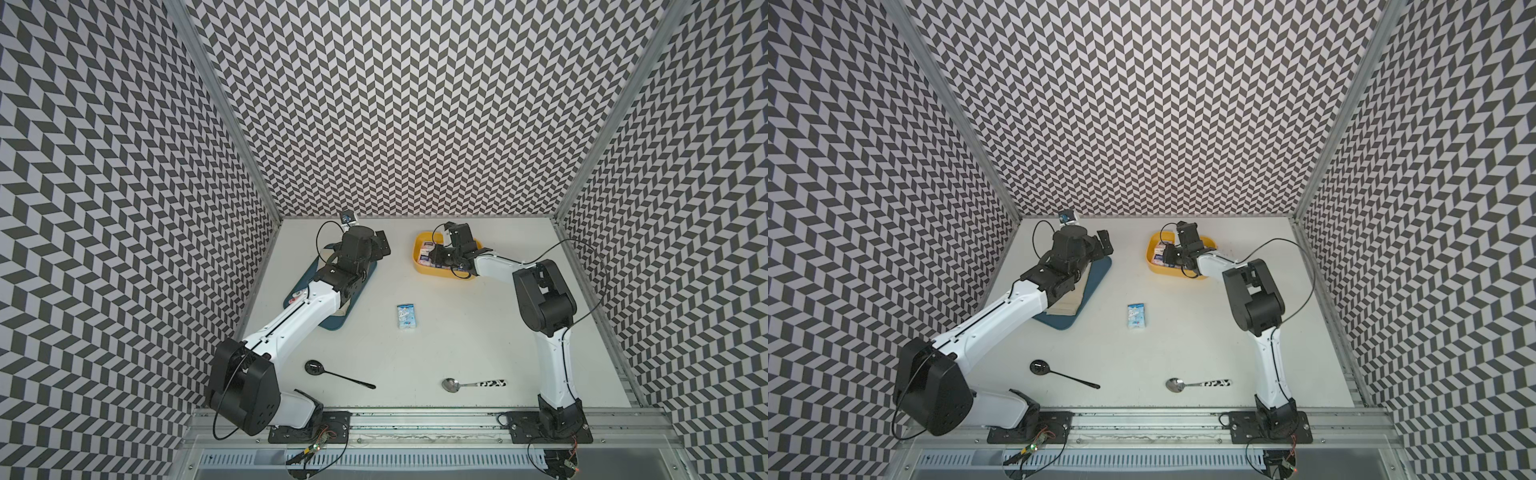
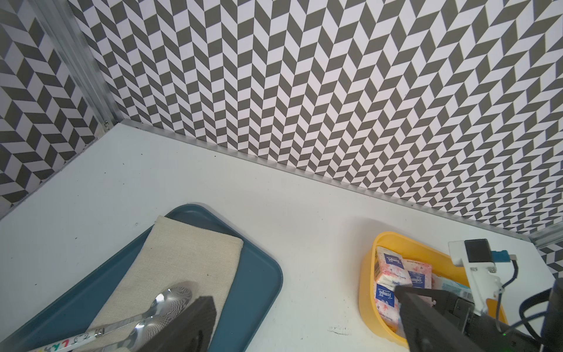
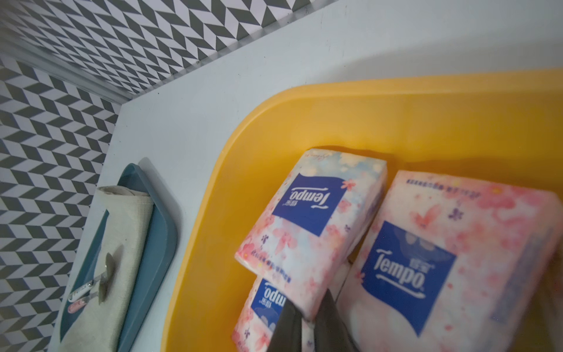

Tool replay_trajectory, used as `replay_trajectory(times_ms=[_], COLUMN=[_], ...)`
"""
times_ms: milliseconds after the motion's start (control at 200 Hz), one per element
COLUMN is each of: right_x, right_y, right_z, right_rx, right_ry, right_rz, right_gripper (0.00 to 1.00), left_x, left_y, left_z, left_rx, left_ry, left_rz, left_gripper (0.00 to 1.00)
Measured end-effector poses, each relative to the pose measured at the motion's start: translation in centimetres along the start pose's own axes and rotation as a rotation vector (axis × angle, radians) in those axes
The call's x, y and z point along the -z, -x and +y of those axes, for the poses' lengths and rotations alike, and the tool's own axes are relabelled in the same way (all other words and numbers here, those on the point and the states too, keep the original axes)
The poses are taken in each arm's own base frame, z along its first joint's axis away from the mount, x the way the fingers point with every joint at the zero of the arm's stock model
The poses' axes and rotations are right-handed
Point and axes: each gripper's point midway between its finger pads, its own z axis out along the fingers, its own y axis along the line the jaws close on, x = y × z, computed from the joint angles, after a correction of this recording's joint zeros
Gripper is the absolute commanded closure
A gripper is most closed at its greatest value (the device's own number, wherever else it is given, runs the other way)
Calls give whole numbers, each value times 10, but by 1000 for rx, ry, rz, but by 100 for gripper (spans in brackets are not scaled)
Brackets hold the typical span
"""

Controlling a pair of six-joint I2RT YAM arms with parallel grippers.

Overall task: Take the pocket tissues out of the storage box
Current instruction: Pick up the pocket tissues from the storage box.

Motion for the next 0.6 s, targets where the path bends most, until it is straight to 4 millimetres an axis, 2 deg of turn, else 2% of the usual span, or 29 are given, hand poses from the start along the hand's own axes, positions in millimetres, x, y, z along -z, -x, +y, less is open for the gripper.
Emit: replay_trajectory(times_ms=[300, 601], right_x=[17, 61], right_y=[1, 17], right_z=[5, 28], right_rx=[44, 97], right_ry=[2, 41], right_rz=[-15, -83], right_gripper=[97, 97], left_x=[0, 0], left_y=[0, 0], left_z=[0, 0], left_rx=[0, 0], left_ry=[-2, -2], left_rz=[1, 1], left_gripper=[1, 1])
